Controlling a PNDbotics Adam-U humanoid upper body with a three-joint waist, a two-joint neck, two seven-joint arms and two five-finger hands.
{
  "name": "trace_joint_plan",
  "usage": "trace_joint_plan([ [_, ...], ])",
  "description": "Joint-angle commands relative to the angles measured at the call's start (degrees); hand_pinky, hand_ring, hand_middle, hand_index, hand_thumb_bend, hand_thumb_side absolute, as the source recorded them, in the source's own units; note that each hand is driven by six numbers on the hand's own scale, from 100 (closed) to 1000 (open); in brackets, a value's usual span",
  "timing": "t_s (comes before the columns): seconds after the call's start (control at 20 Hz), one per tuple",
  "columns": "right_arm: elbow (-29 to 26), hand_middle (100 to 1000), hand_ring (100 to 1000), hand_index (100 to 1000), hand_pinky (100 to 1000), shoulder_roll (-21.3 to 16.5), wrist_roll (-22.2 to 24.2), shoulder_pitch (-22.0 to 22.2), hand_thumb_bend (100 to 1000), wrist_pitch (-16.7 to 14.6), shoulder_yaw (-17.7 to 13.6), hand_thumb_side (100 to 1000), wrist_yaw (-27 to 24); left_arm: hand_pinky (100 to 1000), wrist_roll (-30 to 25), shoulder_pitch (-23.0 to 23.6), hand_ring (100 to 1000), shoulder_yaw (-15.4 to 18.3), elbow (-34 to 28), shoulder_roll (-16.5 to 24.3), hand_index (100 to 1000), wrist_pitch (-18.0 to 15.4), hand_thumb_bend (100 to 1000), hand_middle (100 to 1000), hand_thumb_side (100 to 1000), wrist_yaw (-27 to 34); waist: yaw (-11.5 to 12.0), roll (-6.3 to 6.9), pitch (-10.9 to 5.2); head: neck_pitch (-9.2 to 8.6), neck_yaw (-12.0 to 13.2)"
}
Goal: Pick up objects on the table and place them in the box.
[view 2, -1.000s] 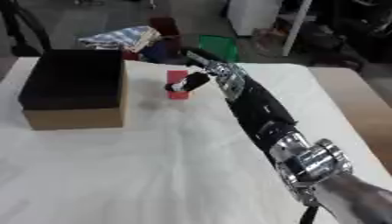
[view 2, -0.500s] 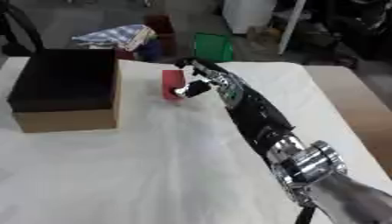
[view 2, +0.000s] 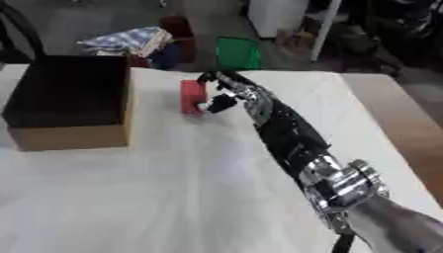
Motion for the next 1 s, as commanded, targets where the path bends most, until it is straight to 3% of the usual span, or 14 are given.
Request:
trace_joint_plan([
  [0.05,-0.5,532,867,695,760,-0.3,-0.6,-0.5,306,0.3,-0.1,190,0.6,611,0.1,-1.1,846,0.2,-0.8,0.5,783,-0.1,805,675,100,0.1,-0.1,0.23,-0.95,-0.78,-0.2],
  [0.1,-0.6,492,852,652,747,-0.2,-1.0,-0.5,282,0.3,-0.1,133,0.6,610,0.1,-1.1,846,0.2,-0.8,0.5,783,-0.1,805,675,100,0.1,-0.1,0.19,-0.98,-0.77,-0.2],
  [0.25,-1.1,416,820,572,717,0.0,-2.6,-0.4,245,0.2,-0.1,100,0.7,608,0.2,-1.1,846,0.3,-0.8,0.4,784,0.0,805,675,100,0.2,-0.2,0.11,-1.07,-0.84,-0.2],
  [0.55,-5.0,390,807,564,704,0.2,-4.3,-0.9,220,-1.3,0.6,100,-1.4,606,0.2,-0.8,846,0.3,-0.6,0.4,784,0.1,806,675,100,0.3,-1.1,0.12,-1.61,-0.6,0.1],
  [1.0,-11.9,391,799,571,705,0.2,-1.7,-4.0,249,-2.1,2.2,100,-5.6,606,0.1,0.1,841,0.3,-0.5,0.7,783,0.1,805,676,100,0.3,-2.3,0.32,-3.46,0.05,0.1],
])
